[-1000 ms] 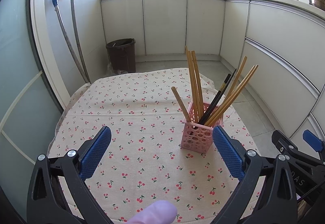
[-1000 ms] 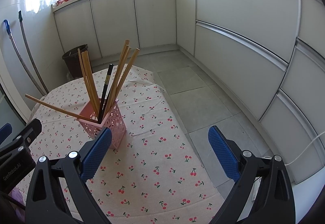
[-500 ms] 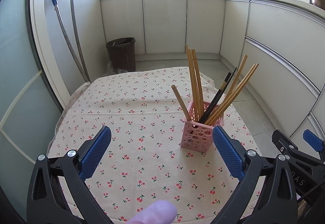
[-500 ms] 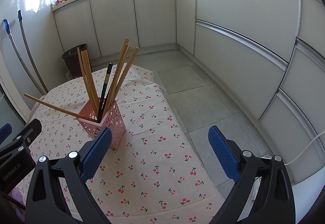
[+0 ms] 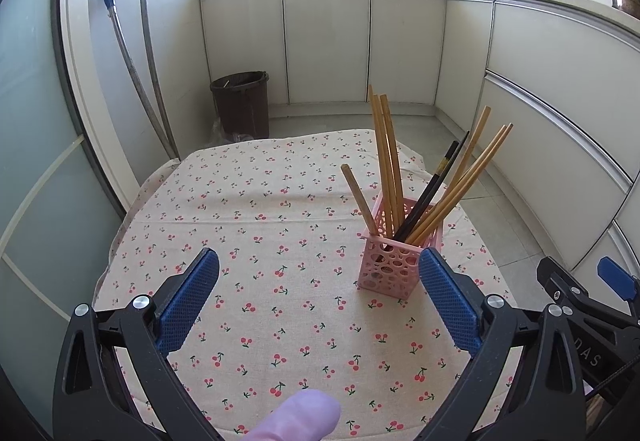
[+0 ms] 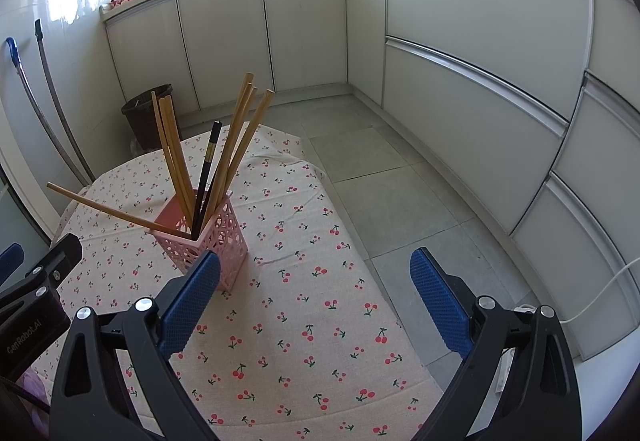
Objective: Organize utensils
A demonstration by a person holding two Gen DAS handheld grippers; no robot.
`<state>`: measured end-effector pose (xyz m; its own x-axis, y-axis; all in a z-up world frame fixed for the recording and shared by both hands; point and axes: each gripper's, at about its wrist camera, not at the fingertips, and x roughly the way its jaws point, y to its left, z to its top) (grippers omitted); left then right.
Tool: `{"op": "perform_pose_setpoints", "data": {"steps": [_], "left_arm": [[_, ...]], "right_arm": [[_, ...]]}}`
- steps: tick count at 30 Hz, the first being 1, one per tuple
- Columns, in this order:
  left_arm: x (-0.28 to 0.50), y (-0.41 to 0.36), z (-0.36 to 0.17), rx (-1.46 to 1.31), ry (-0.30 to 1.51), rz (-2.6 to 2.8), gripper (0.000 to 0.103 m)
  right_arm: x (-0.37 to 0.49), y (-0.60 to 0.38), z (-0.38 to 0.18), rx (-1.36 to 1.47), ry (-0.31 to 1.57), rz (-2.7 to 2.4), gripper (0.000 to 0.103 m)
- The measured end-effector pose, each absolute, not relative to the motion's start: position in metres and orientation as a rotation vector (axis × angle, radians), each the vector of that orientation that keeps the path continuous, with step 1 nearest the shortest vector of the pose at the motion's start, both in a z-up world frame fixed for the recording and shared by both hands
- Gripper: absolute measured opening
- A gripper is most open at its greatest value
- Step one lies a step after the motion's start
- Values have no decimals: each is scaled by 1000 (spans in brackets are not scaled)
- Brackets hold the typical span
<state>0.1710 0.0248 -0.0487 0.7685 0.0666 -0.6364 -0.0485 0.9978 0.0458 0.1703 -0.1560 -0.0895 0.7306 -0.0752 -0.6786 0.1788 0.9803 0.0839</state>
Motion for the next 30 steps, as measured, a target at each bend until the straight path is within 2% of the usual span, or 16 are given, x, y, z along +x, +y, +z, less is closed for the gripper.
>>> {"op": "perform_pose_setpoints", "data": {"steps": [19,30], "left_arm": [[173,29,-50,15,714,60,95],[172,22,-53,49,717,22,82]], "right_arm": [[172,-154,-96,147,763,-135,93],[175,-156,-97,151,775,-133,93]]}}
